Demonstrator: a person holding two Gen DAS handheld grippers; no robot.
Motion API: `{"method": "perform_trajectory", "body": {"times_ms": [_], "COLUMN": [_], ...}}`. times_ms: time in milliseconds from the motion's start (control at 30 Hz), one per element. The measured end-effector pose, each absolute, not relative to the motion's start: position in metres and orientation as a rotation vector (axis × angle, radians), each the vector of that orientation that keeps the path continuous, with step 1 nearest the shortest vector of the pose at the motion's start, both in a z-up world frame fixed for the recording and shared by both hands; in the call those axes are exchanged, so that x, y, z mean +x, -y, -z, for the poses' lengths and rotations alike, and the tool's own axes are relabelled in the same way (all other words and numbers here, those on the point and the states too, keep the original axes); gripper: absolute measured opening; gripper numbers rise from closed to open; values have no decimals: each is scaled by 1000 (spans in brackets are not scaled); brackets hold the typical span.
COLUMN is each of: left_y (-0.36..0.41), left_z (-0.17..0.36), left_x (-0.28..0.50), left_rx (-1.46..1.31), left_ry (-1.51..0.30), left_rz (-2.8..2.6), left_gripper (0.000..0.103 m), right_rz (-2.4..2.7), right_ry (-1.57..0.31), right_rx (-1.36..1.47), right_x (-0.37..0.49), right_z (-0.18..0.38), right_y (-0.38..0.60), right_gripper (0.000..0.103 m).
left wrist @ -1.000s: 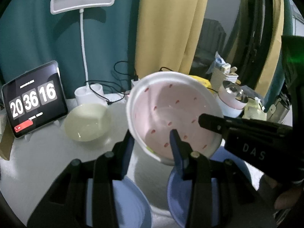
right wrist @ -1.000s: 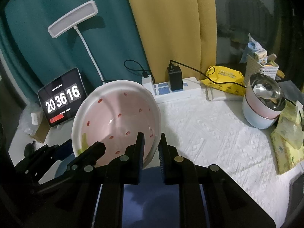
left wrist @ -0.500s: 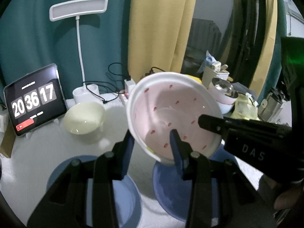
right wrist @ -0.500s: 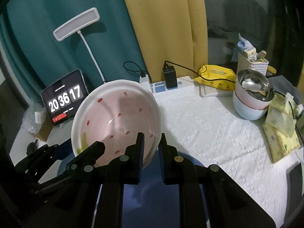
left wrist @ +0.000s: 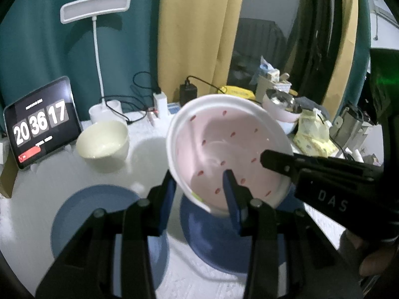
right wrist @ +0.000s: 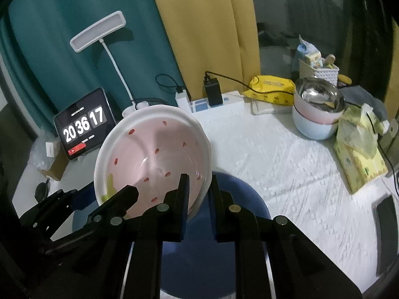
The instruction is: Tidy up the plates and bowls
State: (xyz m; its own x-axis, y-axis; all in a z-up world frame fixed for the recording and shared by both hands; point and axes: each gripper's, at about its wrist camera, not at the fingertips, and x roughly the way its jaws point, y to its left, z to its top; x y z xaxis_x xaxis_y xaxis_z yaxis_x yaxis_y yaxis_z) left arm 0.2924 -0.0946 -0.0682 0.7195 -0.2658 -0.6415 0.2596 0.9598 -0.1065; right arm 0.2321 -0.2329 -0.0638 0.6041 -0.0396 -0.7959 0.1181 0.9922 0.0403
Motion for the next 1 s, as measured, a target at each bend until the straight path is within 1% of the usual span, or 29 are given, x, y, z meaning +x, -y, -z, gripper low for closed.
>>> {"method": "perform_trajectory", "body": {"times_ms": [533, 1000], "left_y": [116, 127], "left_z": [93, 112], "left_x": [275, 273], "left_rx": [29, 62], "left_ry": [-768, -832], "left_rz": [303, 280], "left_gripper": [40, 39], "right_rz": [119, 130], "right_ry": [-959, -1001], "right_rx": [125, 135], "right_x": [201, 193], "right_z": [86, 103], "right_y": [250, 257], "right_gripper": [16, 16]}}
